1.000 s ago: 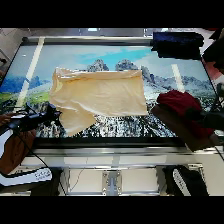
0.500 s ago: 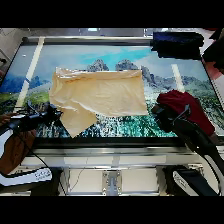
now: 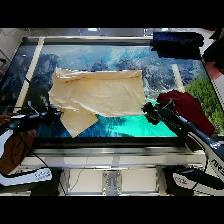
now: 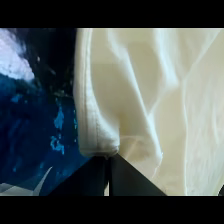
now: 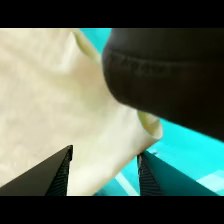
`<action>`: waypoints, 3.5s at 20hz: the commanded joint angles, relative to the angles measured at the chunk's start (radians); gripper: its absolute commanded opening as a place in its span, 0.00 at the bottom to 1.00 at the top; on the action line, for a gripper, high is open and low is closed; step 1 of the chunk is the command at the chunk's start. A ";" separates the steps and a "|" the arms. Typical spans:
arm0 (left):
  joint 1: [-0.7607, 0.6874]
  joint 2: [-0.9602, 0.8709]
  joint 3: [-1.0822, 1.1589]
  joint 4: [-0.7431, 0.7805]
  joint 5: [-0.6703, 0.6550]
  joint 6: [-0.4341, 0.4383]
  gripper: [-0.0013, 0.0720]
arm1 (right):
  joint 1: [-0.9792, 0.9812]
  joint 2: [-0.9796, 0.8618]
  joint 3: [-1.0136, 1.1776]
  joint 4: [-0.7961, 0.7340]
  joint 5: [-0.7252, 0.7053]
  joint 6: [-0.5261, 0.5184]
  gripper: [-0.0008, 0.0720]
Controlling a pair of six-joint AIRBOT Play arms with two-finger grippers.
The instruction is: Fold the shirts.
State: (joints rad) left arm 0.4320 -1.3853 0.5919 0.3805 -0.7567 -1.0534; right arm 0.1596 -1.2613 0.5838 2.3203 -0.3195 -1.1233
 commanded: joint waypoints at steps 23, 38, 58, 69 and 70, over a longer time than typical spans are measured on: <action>0.346 0.951 0.769 0.319 -0.329 -0.055 0.03 | 0.007 0.821 0.907 -0.658 -0.568 -0.386 0.02; -0.288 -0.058 1.183 0.687 -0.604 -0.168 0.03 | 0.006 0.037 1.038 -0.917 -0.983 -0.412 0.02; -0.254 -0.309 1.136 0.784 -0.729 -0.237 0.03 | -0.072 -0.242 0.988 -0.673 -1.054 -0.503 0.02; -0.262 -0.309 0.815 0.801 -0.583 -0.241 0.03 | 0.014 -0.227 0.544 -0.621 -0.865 -0.509 0.02; -0.262 -0.318 0.812 0.801 -0.588 -0.241 0.03 | 0.011 -0.232 0.537 -0.627 -0.851 -0.507 0.02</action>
State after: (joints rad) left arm 0.1711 -1.6905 1.4425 1.1778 -1.3666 -1.2942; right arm 0.1627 -1.4849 1.1885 1.6951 -1.2392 -1.6329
